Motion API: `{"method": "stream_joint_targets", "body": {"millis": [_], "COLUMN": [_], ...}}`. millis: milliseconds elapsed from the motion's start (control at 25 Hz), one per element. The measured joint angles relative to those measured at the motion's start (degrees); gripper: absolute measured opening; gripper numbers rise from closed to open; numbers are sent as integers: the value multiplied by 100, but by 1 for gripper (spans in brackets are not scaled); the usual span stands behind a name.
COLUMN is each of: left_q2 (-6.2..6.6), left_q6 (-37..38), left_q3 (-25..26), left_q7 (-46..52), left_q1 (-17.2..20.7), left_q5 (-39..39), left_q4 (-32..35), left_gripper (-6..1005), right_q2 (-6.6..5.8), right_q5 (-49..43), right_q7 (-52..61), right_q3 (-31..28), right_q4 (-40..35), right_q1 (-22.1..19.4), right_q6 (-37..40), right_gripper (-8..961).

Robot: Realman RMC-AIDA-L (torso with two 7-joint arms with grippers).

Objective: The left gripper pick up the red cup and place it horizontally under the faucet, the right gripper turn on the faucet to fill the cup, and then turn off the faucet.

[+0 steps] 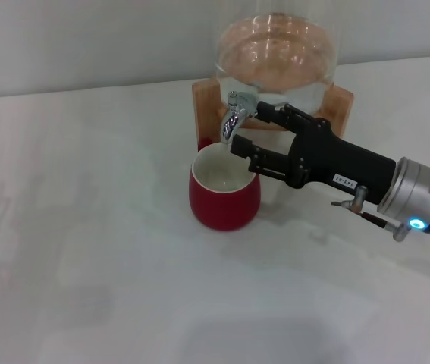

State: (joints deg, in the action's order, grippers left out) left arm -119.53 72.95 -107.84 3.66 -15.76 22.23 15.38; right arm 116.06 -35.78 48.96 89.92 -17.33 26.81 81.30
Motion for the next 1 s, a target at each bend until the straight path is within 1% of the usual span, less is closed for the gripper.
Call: {"method": "stream_joint_targets", "body": {"millis": [1000], "left_q2": [-4], "left_q6": [-15], "left_q3": [-58], "left_q7": [-20], "left_q1": [28], "left_q5": [0], "left_q4": [0], "left_gripper": [870], "right_q2": [13], "right_q5": [11], "right_q7": [85], "right_q3": [167], "right_q4": [-124], "right_q1": [-39], "right_q6": [25], "right_gripper": [827]}}
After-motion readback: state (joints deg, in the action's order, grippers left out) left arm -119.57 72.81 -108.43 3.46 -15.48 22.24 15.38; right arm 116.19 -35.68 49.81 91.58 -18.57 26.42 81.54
